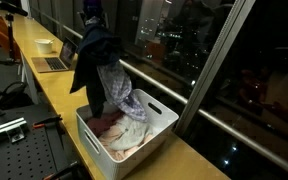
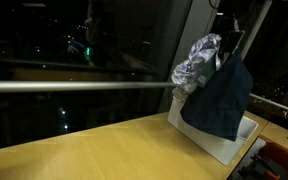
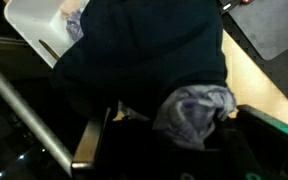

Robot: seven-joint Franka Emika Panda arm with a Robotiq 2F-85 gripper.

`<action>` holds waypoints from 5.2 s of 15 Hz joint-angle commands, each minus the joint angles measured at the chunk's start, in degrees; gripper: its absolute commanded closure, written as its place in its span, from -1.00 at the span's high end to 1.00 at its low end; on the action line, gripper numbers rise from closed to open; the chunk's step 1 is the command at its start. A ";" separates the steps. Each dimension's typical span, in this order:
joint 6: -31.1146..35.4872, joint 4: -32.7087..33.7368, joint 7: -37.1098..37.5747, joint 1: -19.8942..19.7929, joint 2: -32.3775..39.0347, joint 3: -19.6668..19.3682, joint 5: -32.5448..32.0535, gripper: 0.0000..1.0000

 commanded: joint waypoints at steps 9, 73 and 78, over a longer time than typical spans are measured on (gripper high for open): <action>-22.58 29.98 3.85 18.37 16.48 8.30 -17.25 -1.00; 48.85 -16.80 -36.05 -22.72 26.83 -11.69 8.51 -0.79; 46.65 -23.98 -30.53 -18.65 13.34 -12.97 5.39 -0.96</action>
